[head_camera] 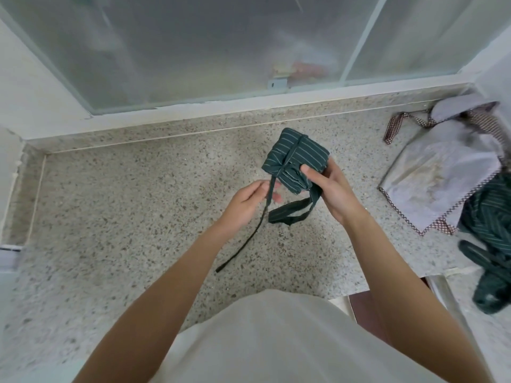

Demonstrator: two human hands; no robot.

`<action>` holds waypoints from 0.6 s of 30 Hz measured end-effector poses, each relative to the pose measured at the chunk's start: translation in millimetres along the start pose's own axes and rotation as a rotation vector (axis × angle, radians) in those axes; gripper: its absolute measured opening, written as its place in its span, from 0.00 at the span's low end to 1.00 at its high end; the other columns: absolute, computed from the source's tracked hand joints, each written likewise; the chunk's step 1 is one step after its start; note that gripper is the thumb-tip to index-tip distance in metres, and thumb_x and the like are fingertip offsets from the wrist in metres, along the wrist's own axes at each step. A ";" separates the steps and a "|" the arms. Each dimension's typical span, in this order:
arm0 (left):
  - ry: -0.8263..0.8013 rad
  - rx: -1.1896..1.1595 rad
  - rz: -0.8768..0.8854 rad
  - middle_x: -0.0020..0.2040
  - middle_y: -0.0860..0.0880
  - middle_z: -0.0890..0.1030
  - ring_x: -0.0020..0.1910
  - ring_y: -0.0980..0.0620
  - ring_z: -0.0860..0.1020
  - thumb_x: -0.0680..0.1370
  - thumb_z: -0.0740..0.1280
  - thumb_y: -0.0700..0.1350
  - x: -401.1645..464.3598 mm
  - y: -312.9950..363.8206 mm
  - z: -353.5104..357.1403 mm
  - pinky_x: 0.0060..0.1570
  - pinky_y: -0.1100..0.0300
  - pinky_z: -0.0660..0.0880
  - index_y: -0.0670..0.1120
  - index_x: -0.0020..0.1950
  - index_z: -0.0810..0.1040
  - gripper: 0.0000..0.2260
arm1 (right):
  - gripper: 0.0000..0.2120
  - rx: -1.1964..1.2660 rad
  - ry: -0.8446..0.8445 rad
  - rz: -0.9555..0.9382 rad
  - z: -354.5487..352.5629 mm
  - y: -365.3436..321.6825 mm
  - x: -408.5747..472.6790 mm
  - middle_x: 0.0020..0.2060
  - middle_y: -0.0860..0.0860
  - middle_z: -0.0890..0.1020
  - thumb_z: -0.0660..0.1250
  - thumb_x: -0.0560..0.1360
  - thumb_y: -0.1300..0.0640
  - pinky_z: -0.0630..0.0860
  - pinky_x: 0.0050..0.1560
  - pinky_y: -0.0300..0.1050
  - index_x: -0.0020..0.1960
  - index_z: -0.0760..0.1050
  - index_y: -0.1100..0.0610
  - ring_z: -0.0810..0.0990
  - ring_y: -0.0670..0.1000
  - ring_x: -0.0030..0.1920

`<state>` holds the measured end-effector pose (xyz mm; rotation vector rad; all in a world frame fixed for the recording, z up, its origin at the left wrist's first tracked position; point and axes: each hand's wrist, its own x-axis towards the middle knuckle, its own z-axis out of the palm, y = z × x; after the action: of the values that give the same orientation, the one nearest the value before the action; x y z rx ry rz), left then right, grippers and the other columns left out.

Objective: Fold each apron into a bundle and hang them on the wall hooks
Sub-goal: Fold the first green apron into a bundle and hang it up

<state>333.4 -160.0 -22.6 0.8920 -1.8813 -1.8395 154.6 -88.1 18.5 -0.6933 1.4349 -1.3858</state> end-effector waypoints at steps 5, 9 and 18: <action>-0.040 0.322 -0.112 0.48 0.49 0.80 0.46 0.65 0.78 0.81 0.59 0.41 3.1 -21.1 -10.8 0.50 0.70 0.70 0.43 0.58 0.78 0.10 | 0.21 -0.194 -0.274 -0.028 -14.8 -4.5 -4.3 0.57 0.50 0.79 0.68 0.72 0.56 0.75 0.58 0.42 0.63 0.69 0.53 0.78 0.49 0.59; -0.192 0.817 -0.030 0.50 0.48 0.82 0.47 0.51 0.79 0.79 0.63 0.44 13.5 -15.5 -29.9 0.52 0.58 0.75 0.44 0.55 0.80 0.09 | 0.19 -0.681 -0.637 0.016 -14.5 -4.0 -7.5 0.54 0.47 0.80 0.70 0.72 0.50 0.76 0.55 0.41 0.61 0.72 0.52 0.79 0.46 0.56; 0.171 1.118 0.218 0.44 0.53 0.82 0.41 0.53 0.79 0.79 0.61 0.52 35.0 6.1 -38.6 0.48 0.58 0.72 0.50 0.51 0.82 0.12 | 0.18 -1.244 -0.171 -0.189 4.7 38.8 22.0 0.44 0.52 0.81 0.69 0.73 0.49 0.73 0.40 0.44 0.57 0.69 0.56 0.79 0.53 0.41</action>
<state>331.7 -212.3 -19.2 1.0153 -2.7128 -0.4421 159.8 -102.5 -23.5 -1.6914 2.0486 -0.3769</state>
